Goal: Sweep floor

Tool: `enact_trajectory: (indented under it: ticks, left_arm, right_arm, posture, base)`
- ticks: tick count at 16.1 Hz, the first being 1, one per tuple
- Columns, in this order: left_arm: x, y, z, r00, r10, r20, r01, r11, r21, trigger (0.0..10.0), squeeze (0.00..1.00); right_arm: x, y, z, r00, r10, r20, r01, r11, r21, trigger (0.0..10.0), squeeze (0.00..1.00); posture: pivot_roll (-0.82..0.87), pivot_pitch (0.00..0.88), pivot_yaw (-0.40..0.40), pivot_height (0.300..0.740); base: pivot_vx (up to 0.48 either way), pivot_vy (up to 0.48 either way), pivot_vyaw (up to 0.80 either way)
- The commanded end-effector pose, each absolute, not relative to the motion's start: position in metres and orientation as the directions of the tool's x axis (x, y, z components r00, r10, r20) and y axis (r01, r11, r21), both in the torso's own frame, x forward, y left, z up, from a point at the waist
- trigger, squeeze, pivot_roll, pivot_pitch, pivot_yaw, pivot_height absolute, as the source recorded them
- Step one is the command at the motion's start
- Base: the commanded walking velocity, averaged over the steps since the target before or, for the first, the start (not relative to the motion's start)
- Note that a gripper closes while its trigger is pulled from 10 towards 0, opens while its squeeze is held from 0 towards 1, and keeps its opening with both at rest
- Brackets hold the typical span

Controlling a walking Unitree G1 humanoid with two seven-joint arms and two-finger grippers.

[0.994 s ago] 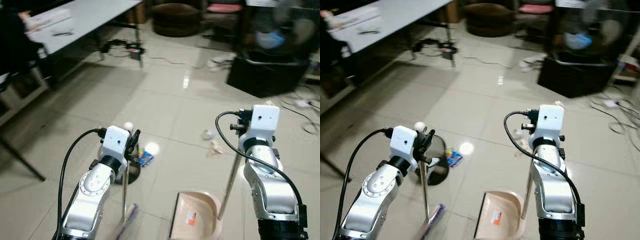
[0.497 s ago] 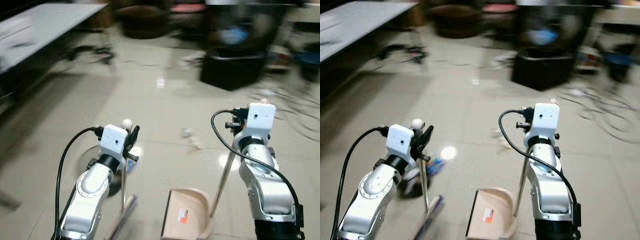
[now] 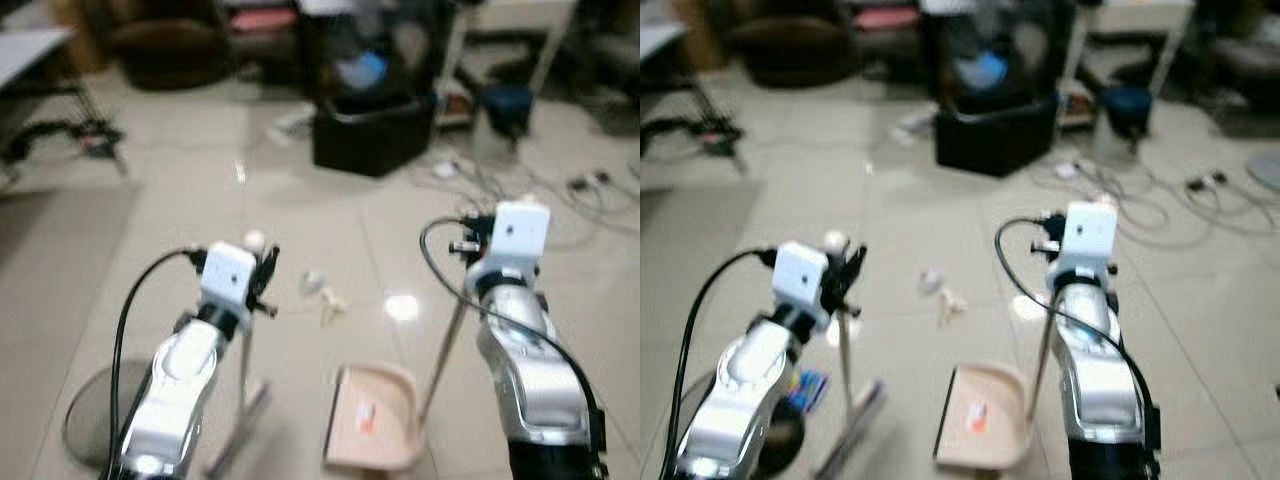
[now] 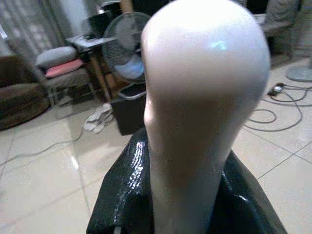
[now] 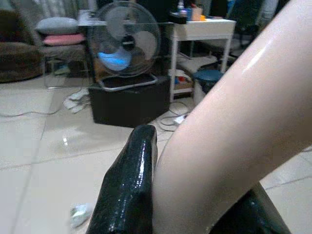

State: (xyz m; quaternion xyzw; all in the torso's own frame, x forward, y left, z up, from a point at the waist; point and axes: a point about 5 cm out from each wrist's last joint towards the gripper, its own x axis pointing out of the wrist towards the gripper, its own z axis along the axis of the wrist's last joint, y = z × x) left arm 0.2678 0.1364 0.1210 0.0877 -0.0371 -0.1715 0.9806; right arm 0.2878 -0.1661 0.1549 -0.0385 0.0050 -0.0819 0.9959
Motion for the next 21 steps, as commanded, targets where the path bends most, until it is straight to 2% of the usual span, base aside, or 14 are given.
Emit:
enact_trajectory:
  ticks: [1, 21]
  left_arm:
    - [0.270, 0.131, 0.128, 0.932, -0.353, 0.081, 0.333, 0.923, 0.191, 10.0, 0.00]
    - [0.280, 0.135, 0.126, 0.946, -0.314, 0.082, 0.292, 0.934, 0.206, 10.0, 0.00]
  right_arm:
    - [0.289, -0.176, 0.164, 0.978, -0.201, 0.047, 0.205, 0.971, -0.125, 10.0, 0.00]
    - [0.296, -0.180, 0.167, 0.974, -0.206, 0.092, 0.217, 0.968, -0.125, 10.0, 0.00]
  posture:
    - [-0.10, 0.000, 0.054, 0.740]
    - [-0.10, 0.000, 0.064, 0.740]
  base:
    - [0.424, 0.000, 0.00]
    - [0.420, 0.000, 0.00]
